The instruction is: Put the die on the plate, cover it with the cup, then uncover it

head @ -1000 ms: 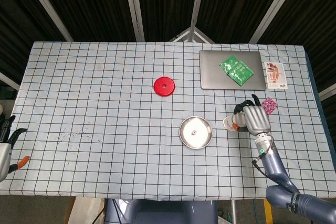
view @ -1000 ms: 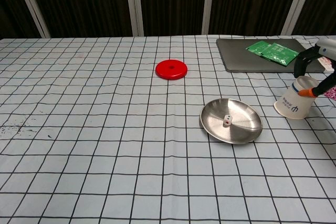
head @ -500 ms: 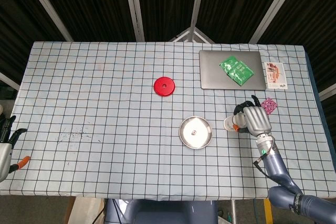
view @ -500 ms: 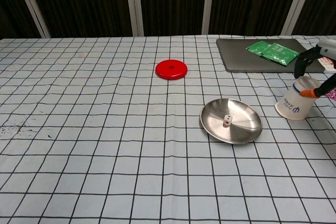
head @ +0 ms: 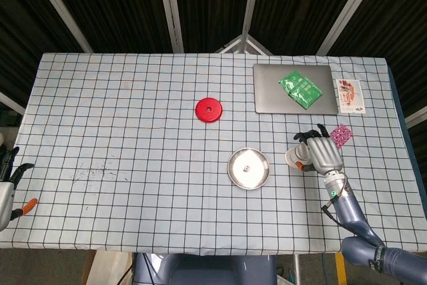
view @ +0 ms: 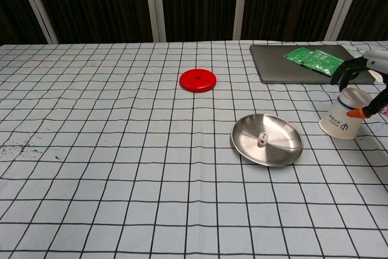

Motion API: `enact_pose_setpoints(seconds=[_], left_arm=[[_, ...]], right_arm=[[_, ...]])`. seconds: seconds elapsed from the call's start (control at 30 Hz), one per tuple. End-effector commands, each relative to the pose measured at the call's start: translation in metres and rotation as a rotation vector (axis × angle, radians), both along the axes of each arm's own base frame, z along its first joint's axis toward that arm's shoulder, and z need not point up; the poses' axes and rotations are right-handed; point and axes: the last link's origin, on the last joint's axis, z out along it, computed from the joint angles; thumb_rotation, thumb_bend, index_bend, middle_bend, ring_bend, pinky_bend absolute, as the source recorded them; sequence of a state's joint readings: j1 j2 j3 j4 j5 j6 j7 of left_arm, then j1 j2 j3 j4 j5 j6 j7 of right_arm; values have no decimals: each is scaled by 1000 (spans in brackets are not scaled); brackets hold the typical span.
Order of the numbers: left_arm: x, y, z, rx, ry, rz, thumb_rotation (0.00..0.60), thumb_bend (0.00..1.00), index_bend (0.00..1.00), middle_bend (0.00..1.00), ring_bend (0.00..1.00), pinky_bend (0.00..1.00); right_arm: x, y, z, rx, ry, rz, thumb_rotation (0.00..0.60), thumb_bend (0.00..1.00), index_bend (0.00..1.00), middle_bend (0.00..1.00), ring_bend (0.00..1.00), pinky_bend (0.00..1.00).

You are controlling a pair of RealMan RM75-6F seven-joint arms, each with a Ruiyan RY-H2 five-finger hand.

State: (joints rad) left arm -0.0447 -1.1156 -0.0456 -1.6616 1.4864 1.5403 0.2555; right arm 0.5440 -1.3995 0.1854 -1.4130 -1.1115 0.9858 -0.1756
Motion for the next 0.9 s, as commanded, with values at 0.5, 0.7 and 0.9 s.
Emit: enact_pose_setpoints(seconds=[0.5, 0.7, 0.9], left_arm=[[0, 0, -1, -5, 4, 2, 600, 230, 258, 0, 0, 128], [0, 0, -2, -3, 6, 5, 600, 230, 265, 0, 0, 128], [1, 0, -3, -8, 8, 2, 600, 230, 265, 0, 0, 128]], right_arm=[[-4, -1, 4, 0, 31, -28, 600, 233, 367, 348, 210, 0], [-7, -1, 5, -5, 40, -33, 600, 233, 414, 348, 210, 0], [-8, 1, 5, 0, 44, -33, 600, 233, 421, 348, 210, 0]])
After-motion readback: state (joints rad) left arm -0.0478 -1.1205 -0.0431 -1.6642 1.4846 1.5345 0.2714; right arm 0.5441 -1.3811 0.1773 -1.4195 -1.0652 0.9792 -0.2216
